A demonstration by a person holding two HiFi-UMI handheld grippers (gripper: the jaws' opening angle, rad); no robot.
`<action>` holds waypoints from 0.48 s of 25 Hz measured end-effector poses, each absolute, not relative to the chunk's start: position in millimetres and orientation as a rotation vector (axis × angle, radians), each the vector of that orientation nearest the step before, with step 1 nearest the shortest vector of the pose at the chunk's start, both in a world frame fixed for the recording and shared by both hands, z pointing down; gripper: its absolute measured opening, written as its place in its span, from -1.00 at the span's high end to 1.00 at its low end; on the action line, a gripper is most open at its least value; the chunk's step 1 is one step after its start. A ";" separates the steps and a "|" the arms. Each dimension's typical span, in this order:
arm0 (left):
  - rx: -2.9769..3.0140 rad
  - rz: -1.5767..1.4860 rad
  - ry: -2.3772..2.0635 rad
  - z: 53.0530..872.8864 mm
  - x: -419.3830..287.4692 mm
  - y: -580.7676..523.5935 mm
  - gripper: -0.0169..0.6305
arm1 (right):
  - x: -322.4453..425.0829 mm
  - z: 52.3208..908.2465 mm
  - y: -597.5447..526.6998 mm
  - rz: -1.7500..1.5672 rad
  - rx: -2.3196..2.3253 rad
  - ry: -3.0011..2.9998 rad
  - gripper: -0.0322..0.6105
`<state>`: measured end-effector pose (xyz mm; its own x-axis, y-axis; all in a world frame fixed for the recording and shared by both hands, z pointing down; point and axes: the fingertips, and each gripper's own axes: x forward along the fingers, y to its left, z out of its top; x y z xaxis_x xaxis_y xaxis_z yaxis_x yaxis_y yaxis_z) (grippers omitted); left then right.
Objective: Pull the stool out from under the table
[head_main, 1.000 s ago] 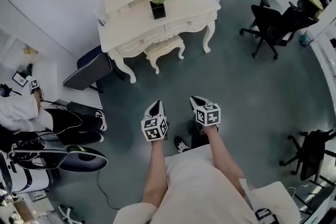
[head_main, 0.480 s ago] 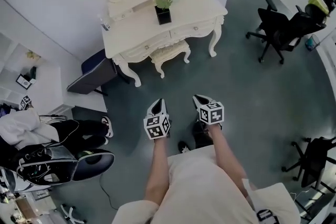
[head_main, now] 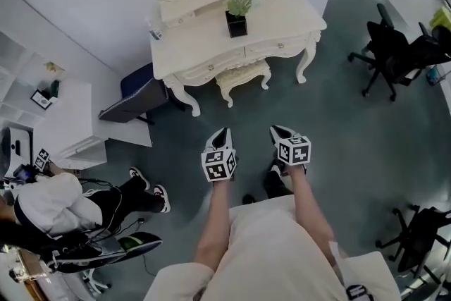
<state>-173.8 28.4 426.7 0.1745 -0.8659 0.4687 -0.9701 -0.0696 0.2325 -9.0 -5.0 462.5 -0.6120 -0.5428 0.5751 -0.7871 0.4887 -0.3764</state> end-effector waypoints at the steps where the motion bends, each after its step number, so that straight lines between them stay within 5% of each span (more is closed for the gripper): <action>1: 1.966 0.285 -1.731 426.4 -175.2 21.8 0.90 | -10.0 462.7 -13.0 0.885 1.103 -2.360 0.76; 12: 1.925 0.331 -1.795 423.4 -175.2 -47.2 0.90 | -2.3 463.2 -91.7 0.916 1.050 -2.394 0.76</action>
<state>-175.2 -47.2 423.4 0.1085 -0.8661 0.4880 -0.9831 -0.0206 0.1820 -2.3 -91.7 463.2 -0.6540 -0.5130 0.5560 -0.7531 0.5108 -0.4147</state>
